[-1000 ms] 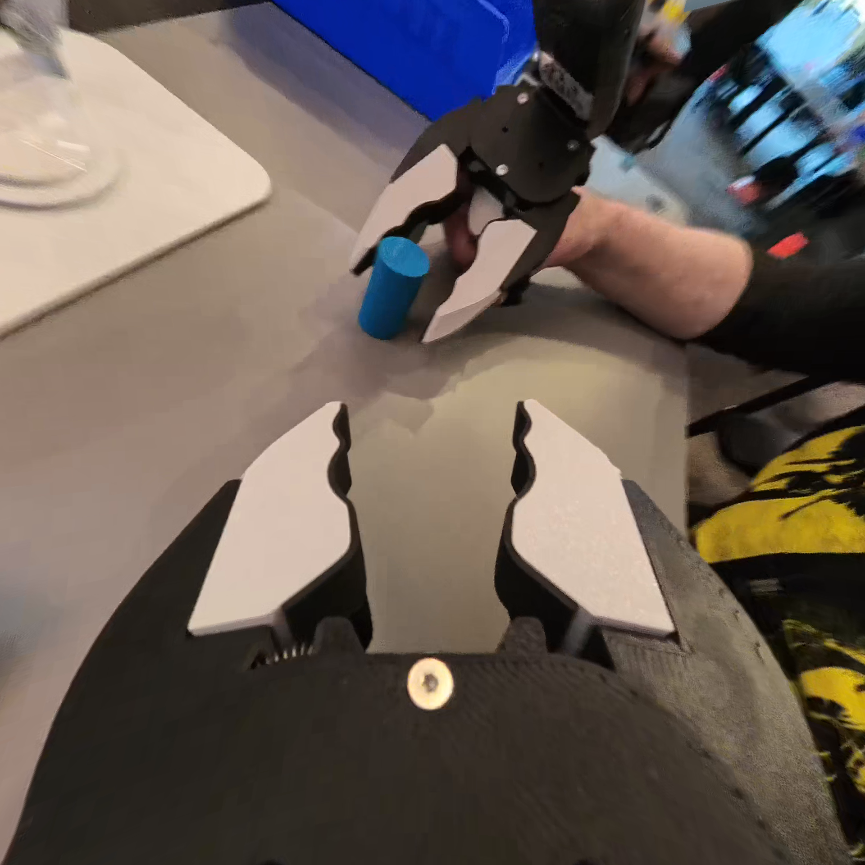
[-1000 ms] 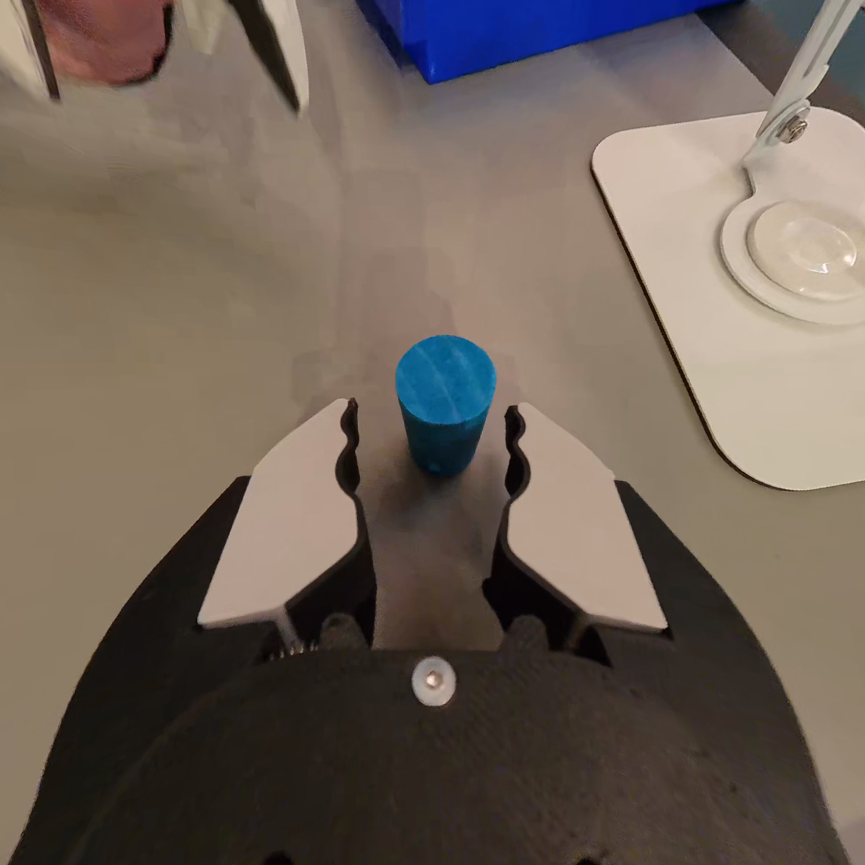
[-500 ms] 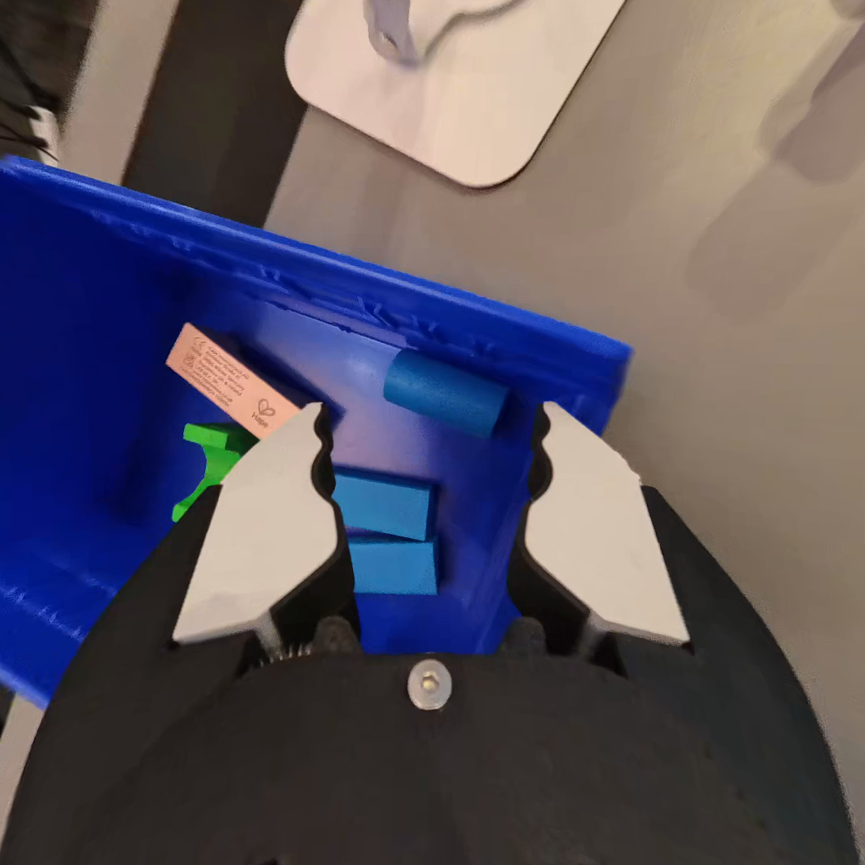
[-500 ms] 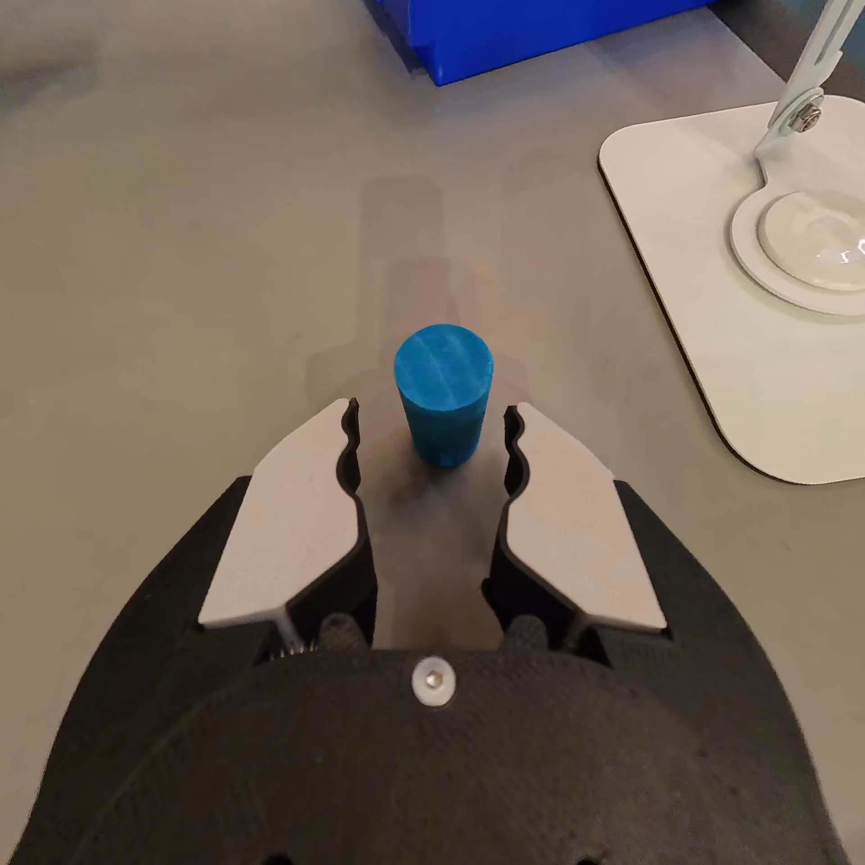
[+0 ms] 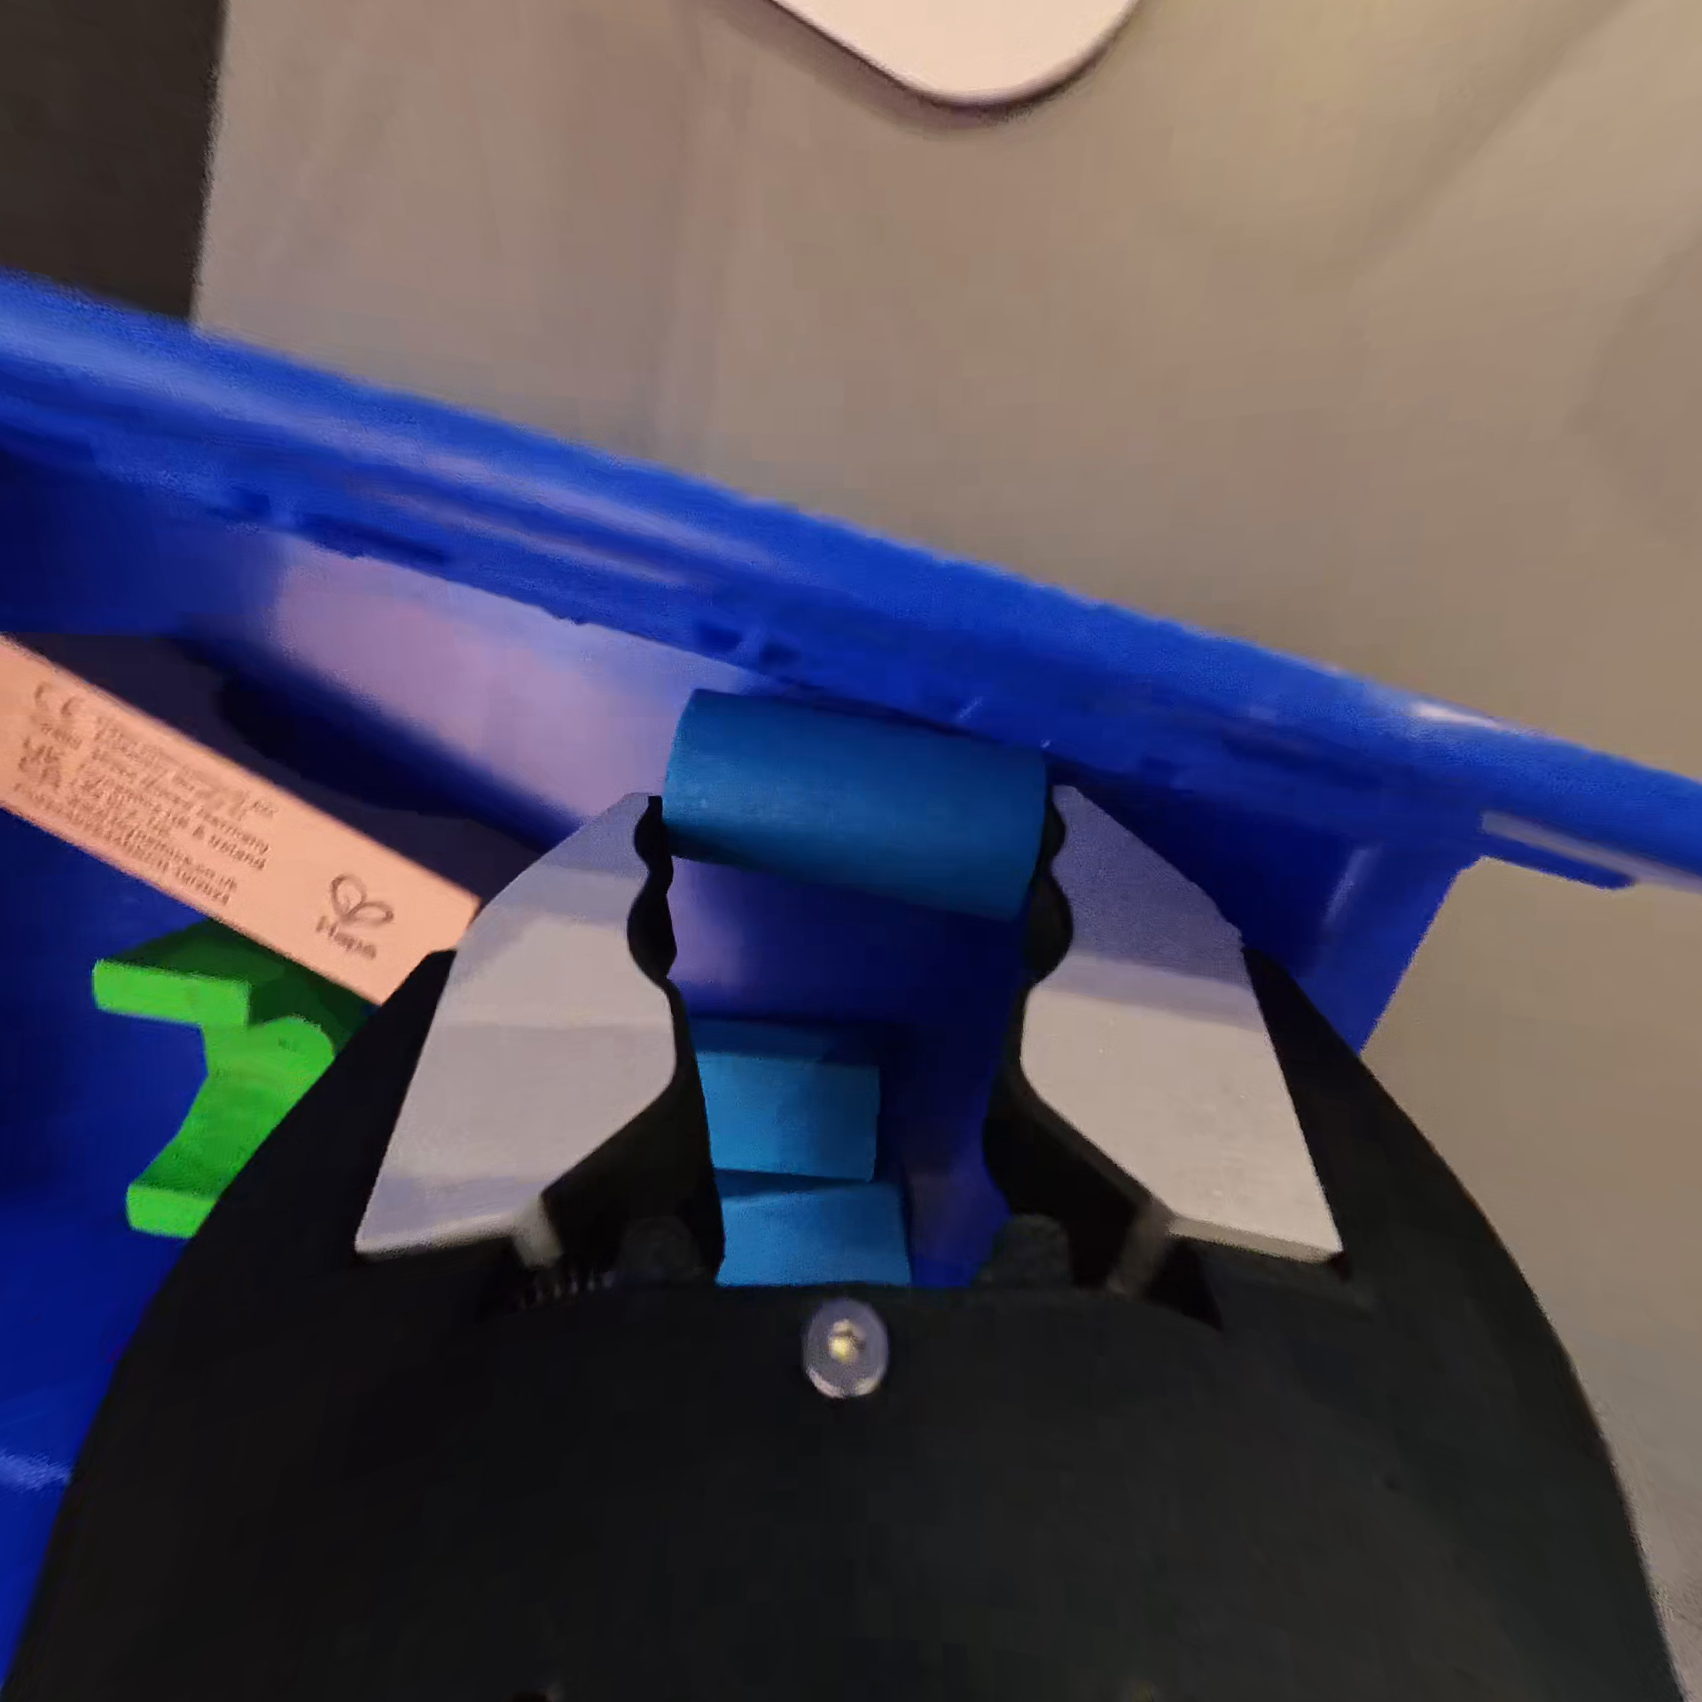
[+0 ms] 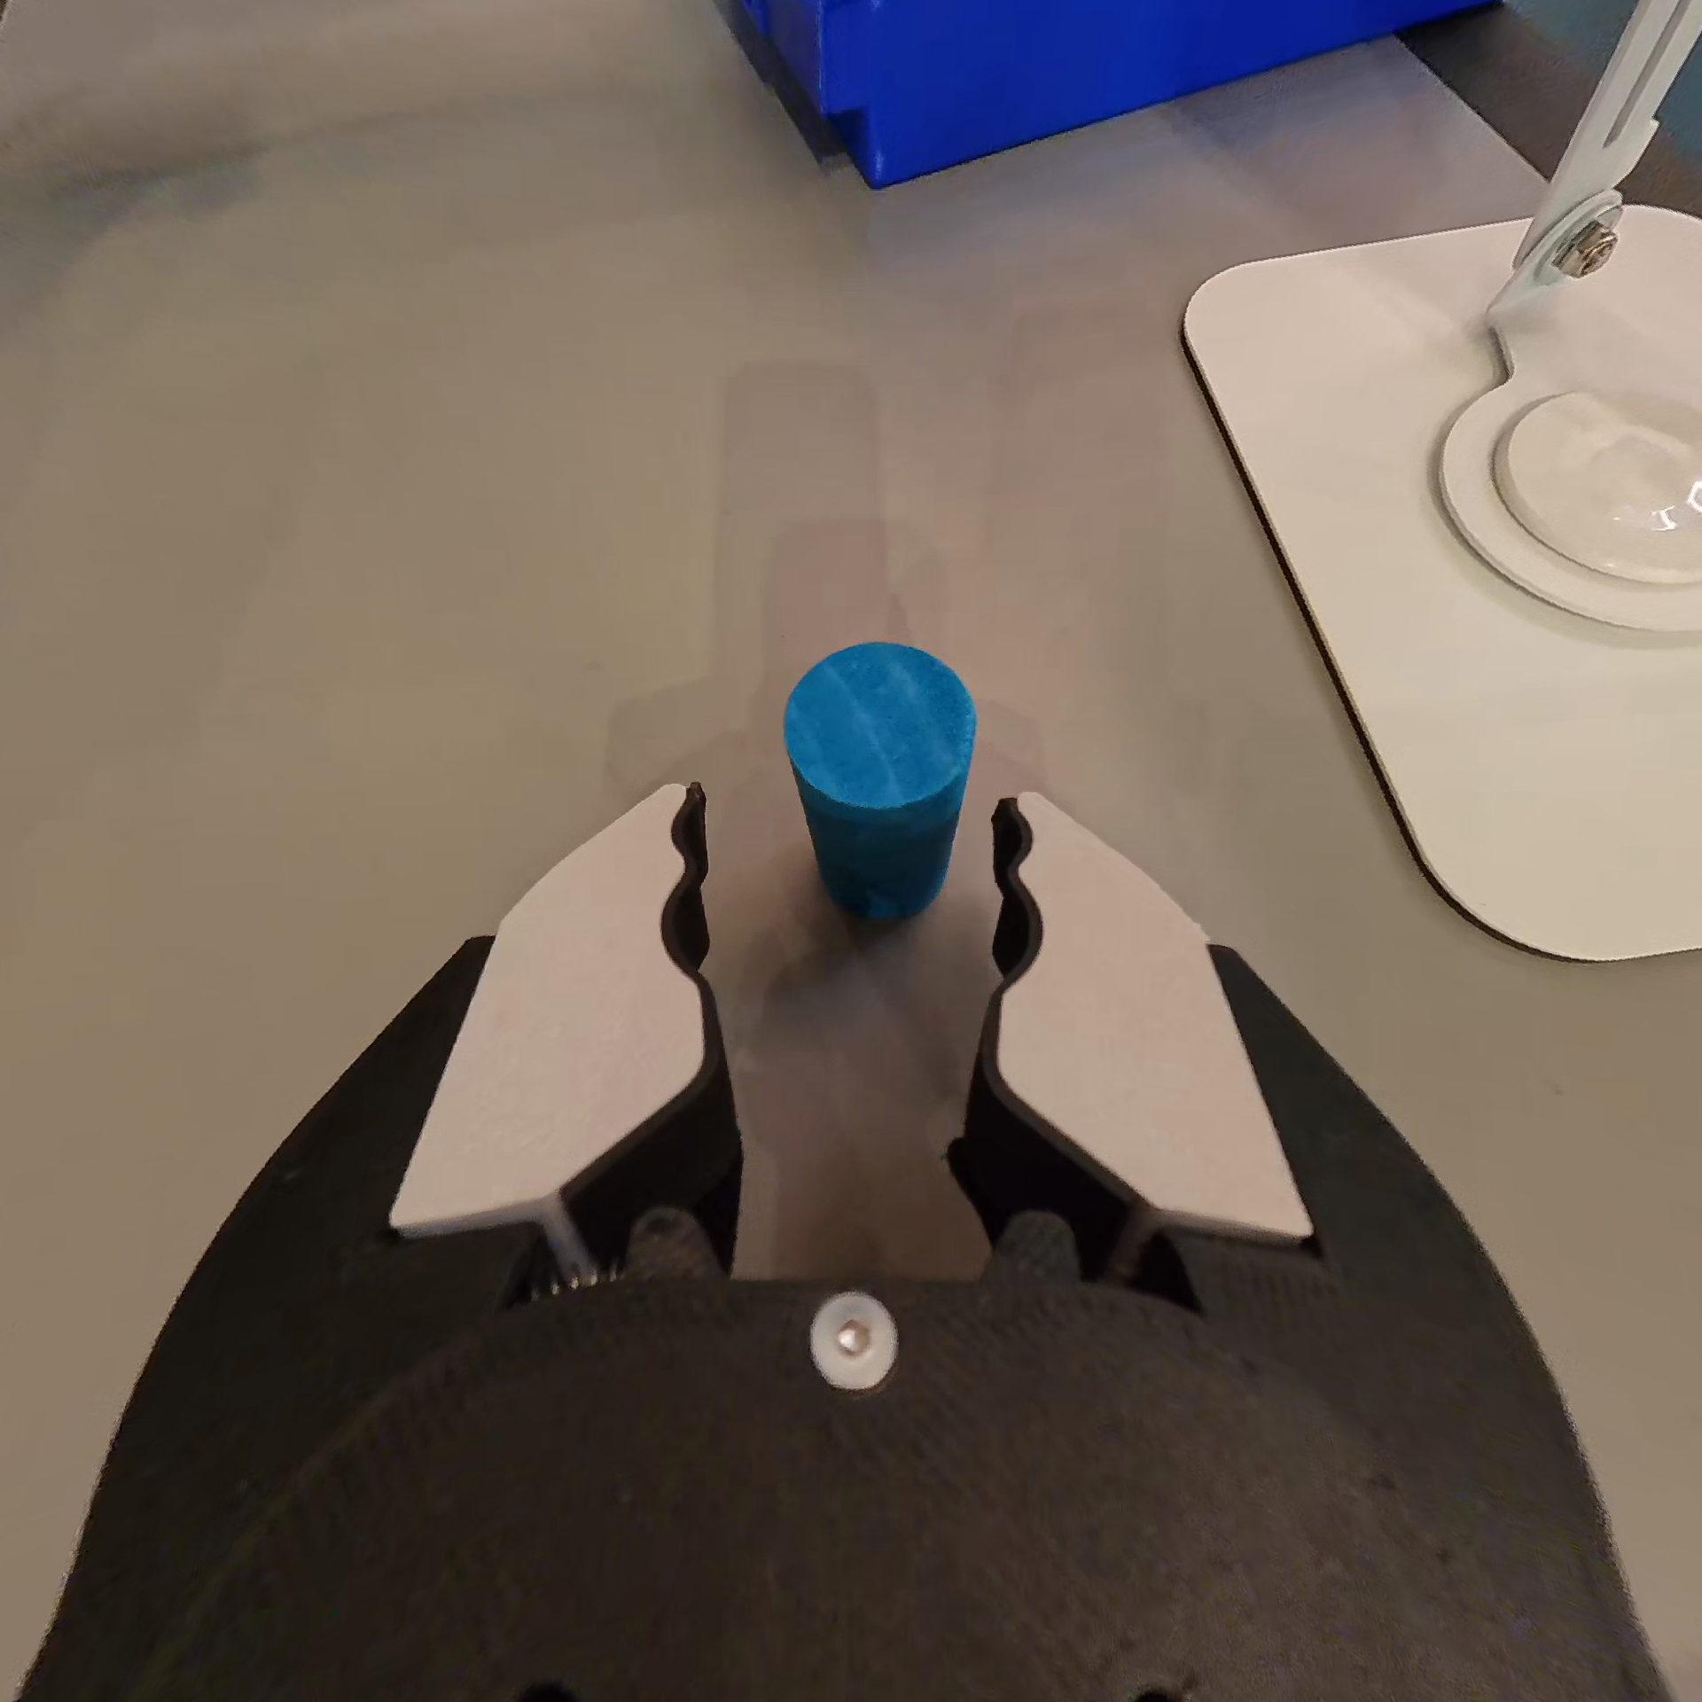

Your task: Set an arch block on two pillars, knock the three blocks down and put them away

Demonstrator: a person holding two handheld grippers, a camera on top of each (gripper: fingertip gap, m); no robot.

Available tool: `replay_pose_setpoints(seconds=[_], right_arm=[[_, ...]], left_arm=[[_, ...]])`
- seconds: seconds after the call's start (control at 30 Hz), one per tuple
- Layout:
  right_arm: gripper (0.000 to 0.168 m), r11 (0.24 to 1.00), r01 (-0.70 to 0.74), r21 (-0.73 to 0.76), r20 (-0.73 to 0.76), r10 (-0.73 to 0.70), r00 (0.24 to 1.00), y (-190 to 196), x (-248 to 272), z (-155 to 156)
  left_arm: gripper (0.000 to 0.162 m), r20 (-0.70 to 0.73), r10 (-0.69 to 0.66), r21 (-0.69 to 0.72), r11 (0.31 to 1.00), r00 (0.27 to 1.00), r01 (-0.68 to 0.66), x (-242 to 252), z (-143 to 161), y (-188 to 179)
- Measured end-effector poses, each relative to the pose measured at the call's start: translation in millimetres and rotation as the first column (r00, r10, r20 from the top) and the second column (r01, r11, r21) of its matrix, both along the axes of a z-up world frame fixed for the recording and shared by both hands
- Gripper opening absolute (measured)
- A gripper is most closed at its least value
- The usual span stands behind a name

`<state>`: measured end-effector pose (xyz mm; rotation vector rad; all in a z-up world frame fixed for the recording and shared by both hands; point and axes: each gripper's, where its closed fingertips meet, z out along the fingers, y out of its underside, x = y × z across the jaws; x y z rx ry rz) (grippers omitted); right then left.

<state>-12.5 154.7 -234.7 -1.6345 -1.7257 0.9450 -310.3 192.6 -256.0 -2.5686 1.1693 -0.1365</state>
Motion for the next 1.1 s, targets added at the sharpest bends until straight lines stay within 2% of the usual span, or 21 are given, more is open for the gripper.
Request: replay_pose_setpoints(seconds=[0.1, 0.2, 0.3, 0.4, 0.5, 0.53, 0.7, 0.83, 0.87, 1.0, 1.1], right_arm=[[0.072, 0.999, 0.023, 0.028, -0.03, -0.022, 0.999, 4, 1, 5], [0.09, 0.993, 0.062, 0.1, -0.074, -0.055, 0.996, 13, 5, 17], [0.085, 0.975, 0.11, 0.196, -0.201, -0.07, 0.977, 16, 8, 56], [0.077, 0.899, 0.145, 0.412, -0.255, -0.039, 0.966, 6, 10, 93], [0.071, 0.828, 0.1, 0.551, -0.272, 0.065, 0.96, -31, -4, 115], [0.07, 0.808, 0.082, 0.583, -0.266, 0.094, 0.959, -44, -10, 118], [0.06, 0.721, -0.032, 0.692, -0.185, 0.221, 0.957, -94, -34, 111], [0.045, 0.706, -0.067, 0.705, -0.136, 0.228, 0.964, -99, -33, 100], [0.035, 0.703, -0.07, 0.707, -0.15, 0.246, 0.957, -103, -31, 101], [0.034, 0.733, -0.064, 0.677, -0.156, 0.228, 0.961, -102, -21, 101], [0.034, 0.833, -0.055, 0.55, -0.201, 0.196, 0.96, -94, -4, 104]], left_arm=[[0.075, 0.13, 0.122, 0.078, 0.988, 0.984, -0.133, -5, 31, 2], [0.074, 0.353, 0.191, 0.136, 0.958, 0.916, -0.252, 6, 80, -14], [0.074, 0.596, 0.205, 0.106, 0.938, 0.776, -0.329, 39, 124, -45], [0.074, 0.766, 0.183, 0.036, 0.945, 0.616, -0.326, 90, 147, -78], [0.074, 0.867, 0.204, -0.085, 0.959, 0.454, -0.269, 150, 145, -104], [0.074, 0.882, 0.209, -0.112, 0.964, 0.422, -0.242, 170, 141, -110], [0.074, 0.92, 0.24, -0.218, 0.97, 0.31, -0.103, 257, 124, -135], [0.074, 0.934, 0.242, -0.242, 0.97, 0.262, -0.036, 292, 124, -142], [0.074, 0.928, 0.249, -0.252, 0.967, 0.277, -0.028, 298, 120, -143], [0.073, 0.939, 0.263, -0.272, 0.962, 0.222, 0.007, 308, 120, -143], [0.092, 0.951, 0.198, -0.204, 0.979, 0.238, 0.003, 305, 122, -143]])
